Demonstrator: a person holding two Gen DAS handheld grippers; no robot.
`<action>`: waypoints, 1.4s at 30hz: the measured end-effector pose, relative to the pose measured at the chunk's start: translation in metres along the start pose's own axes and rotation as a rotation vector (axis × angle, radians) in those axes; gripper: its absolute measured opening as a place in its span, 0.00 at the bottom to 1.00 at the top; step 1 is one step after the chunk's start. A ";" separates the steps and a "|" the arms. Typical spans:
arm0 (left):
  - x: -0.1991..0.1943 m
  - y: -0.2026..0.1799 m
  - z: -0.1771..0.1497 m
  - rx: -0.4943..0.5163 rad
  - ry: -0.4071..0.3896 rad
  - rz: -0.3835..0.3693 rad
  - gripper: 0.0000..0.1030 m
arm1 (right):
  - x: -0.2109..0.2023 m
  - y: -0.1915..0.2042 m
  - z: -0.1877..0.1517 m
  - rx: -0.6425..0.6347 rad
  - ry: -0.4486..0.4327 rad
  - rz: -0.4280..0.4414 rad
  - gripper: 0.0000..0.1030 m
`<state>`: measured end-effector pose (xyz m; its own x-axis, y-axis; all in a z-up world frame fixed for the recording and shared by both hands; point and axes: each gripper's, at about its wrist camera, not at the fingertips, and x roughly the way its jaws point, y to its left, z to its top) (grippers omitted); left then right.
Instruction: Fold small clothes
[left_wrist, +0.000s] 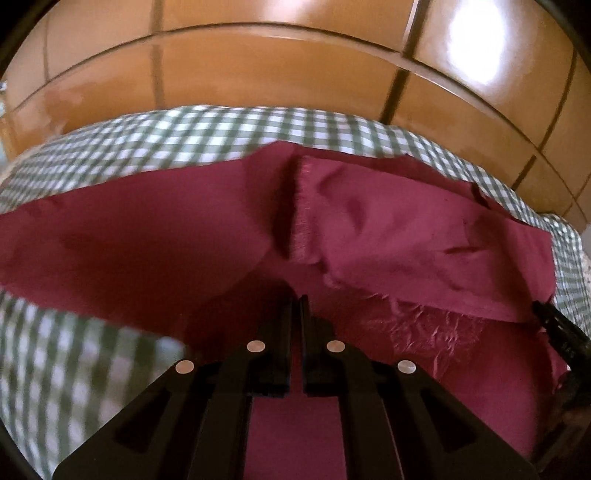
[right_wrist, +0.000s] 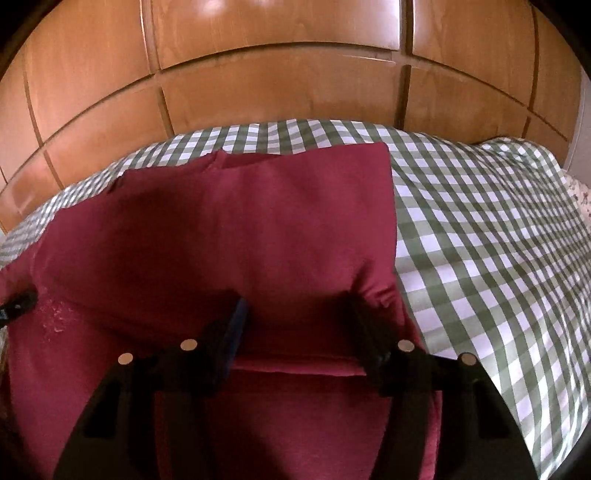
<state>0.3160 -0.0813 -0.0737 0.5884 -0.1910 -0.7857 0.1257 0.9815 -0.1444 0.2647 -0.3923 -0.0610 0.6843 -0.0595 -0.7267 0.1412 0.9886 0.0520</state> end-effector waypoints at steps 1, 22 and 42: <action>-0.006 0.005 -0.004 -0.007 -0.007 0.009 0.02 | -0.001 0.002 0.000 -0.013 -0.001 -0.016 0.57; -0.108 0.210 -0.064 -0.634 -0.186 -0.004 0.72 | -0.002 0.009 -0.004 -0.050 -0.022 -0.087 0.61; -0.071 0.362 -0.003 -0.933 -0.134 0.062 0.06 | -0.001 0.009 -0.003 -0.051 -0.024 -0.090 0.62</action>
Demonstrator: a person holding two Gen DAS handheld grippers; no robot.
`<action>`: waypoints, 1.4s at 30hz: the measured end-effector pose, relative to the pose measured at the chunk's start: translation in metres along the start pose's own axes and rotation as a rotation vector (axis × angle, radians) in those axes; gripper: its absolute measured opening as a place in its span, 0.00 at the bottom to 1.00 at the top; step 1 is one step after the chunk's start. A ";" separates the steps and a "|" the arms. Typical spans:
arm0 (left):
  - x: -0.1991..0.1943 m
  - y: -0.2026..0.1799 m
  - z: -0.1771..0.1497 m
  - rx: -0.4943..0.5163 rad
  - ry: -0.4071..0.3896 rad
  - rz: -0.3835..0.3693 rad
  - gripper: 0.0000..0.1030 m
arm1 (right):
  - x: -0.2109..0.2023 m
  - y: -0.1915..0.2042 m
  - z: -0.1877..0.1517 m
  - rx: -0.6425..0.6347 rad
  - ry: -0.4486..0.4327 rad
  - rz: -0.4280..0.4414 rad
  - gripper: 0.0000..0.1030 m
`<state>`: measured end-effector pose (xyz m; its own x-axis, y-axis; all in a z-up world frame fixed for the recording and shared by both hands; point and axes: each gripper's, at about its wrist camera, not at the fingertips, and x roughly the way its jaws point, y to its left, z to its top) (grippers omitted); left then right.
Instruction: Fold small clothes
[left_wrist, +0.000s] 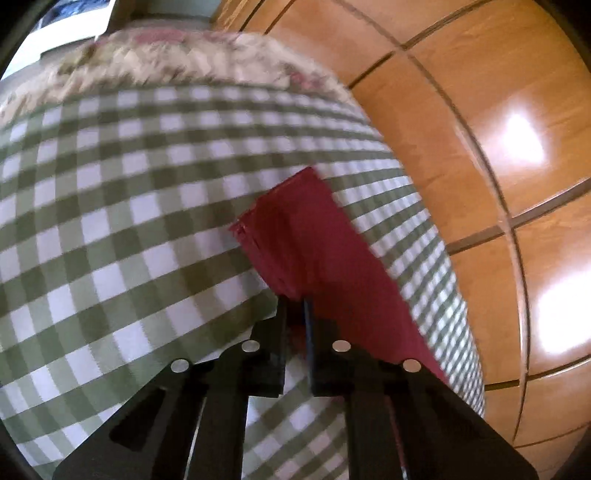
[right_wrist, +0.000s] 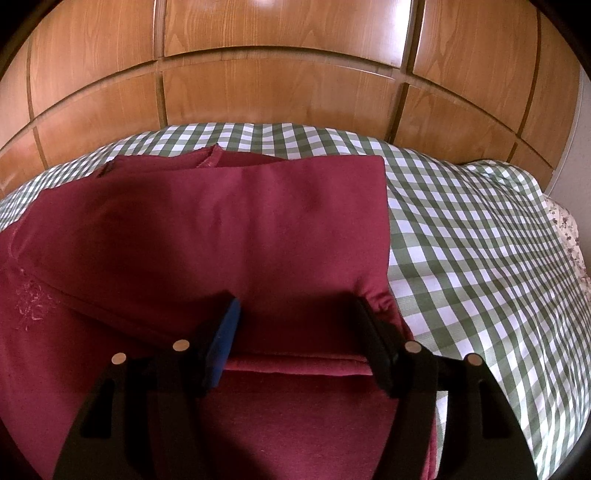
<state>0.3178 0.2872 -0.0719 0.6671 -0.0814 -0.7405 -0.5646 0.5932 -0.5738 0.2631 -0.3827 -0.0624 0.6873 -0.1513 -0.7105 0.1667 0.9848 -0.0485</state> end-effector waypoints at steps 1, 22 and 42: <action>-0.005 -0.007 0.000 0.029 -0.015 -0.019 0.06 | 0.000 0.000 0.000 -0.001 0.000 -0.001 0.62; -0.023 -0.266 -0.249 0.718 0.280 -0.488 0.06 | 0.000 -0.002 0.001 0.016 -0.005 0.016 0.62; -0.011 -0.163 -0.273 0.695 0.229 -0.211 0.49 | -0.043 0.092 0.045 0.032 0.069 0.538 0.61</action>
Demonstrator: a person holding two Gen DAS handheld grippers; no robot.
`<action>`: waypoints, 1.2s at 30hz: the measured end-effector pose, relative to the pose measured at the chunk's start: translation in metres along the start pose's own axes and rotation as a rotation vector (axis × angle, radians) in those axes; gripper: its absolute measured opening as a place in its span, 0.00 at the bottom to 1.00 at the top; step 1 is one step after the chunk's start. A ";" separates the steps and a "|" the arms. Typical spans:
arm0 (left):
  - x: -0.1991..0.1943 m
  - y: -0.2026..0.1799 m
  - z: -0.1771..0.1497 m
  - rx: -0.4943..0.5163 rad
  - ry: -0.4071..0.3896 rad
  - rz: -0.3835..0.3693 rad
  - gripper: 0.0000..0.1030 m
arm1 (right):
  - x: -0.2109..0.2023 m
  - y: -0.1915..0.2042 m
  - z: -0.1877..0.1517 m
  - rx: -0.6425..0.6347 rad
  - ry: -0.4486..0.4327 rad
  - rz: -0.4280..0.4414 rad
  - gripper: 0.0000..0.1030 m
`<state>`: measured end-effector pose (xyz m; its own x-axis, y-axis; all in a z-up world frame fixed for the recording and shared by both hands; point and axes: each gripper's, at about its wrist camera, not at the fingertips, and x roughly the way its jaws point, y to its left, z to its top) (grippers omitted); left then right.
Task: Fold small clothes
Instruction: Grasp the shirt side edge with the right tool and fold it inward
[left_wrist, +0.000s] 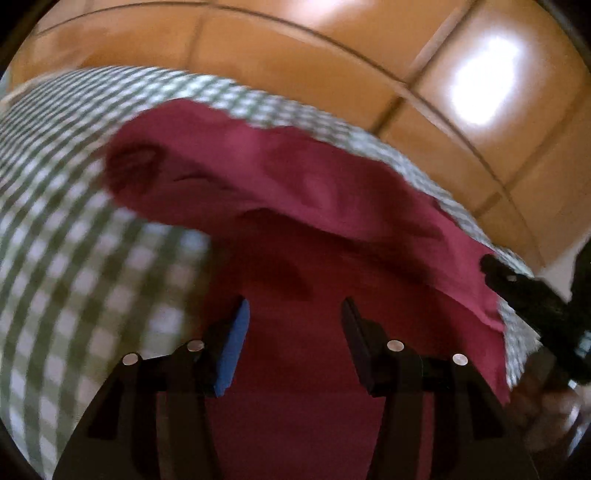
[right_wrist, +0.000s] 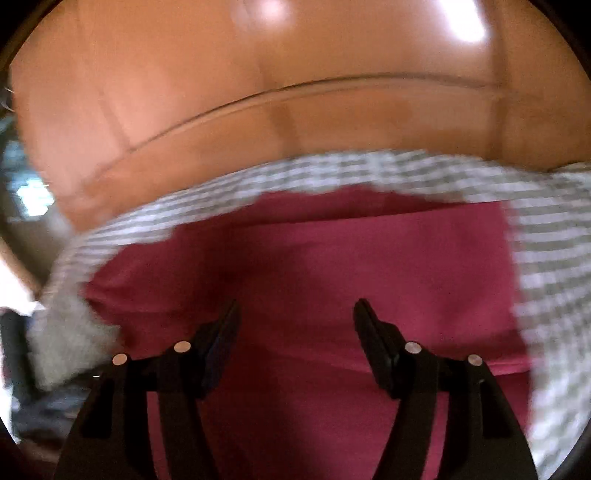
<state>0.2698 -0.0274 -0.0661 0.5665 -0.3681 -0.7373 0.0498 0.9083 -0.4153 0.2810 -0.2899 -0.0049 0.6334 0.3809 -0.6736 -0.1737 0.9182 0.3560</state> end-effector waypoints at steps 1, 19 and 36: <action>-0.002 0.002 0.000 -0.014 -0.007 0.007 0.49 | 0.011 0.009 0.003 0.009 0.030 0.035 0.60; 0.023 0.019 0.037 -0.121 -0.015 0.264 0.49 | -0.033 0.066 0.048 -0.172 -0.140 -0.011 0.10; 0.032 0.017 0.033 -0.060 -0.023 0.303 0.51 | -0.008 -0.111 -0.037 0.140 -0.065 -0.353 0.10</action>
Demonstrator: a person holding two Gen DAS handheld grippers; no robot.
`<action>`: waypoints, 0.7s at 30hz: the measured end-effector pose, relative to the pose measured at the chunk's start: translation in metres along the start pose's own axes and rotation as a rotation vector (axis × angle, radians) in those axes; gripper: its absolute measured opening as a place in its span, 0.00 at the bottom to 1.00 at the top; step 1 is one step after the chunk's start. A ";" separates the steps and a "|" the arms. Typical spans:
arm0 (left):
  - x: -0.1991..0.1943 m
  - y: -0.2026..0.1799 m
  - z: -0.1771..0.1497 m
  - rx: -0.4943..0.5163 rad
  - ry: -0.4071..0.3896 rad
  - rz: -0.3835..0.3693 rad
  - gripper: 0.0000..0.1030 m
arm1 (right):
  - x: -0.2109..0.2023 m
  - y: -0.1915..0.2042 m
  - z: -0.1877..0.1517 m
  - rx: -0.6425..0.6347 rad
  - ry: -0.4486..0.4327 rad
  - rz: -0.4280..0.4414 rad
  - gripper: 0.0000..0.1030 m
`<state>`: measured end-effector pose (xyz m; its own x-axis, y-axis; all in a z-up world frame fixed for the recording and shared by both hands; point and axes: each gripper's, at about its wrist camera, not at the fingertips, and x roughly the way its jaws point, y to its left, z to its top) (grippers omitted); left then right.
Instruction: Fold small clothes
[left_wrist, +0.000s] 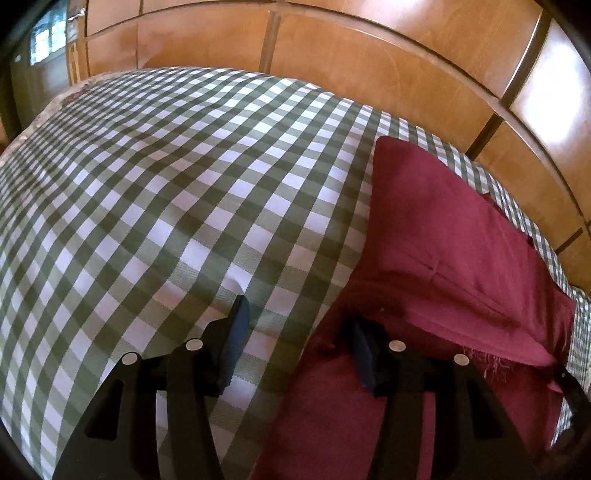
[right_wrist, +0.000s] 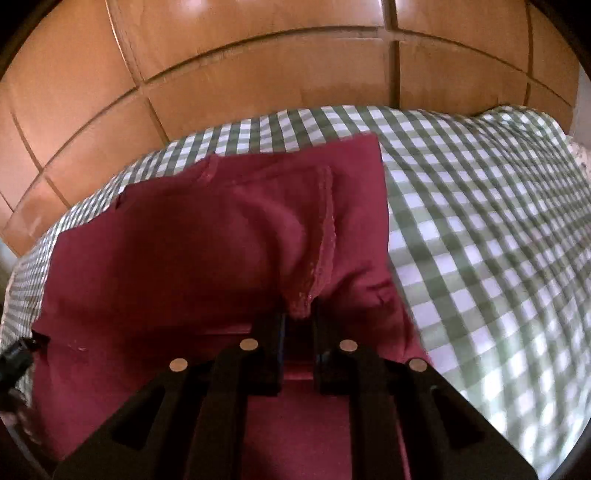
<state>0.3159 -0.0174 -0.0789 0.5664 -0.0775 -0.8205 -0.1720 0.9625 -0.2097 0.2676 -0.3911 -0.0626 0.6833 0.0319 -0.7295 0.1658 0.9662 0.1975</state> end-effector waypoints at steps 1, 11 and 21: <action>0.000 0.000 0.000 0.004 0.003 -0.005 0.51 | 0.000 0.002 -0.001 -0.001 -0.001 -0.007 0.10; -0.043 -0.001 -0.013 0.033 -0.050 -0.042 0.51 | -0.025 -0.013 0.006 0.024 0.025 0.043 0.20; -0.042 -0.065 -0.015 0.264 -0.081 -0.162 0.51 | -0.064 0.044 0.012 -0.089 -0.069 0.077 0.49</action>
<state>0.2912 -0.0807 -0.0392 0.6336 -0.2241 -0.7405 0.1342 0.9745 -0.1801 0.2399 -0.3537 0.0003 0.7397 0.0925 -0.6666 0.0492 0.9804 0.1906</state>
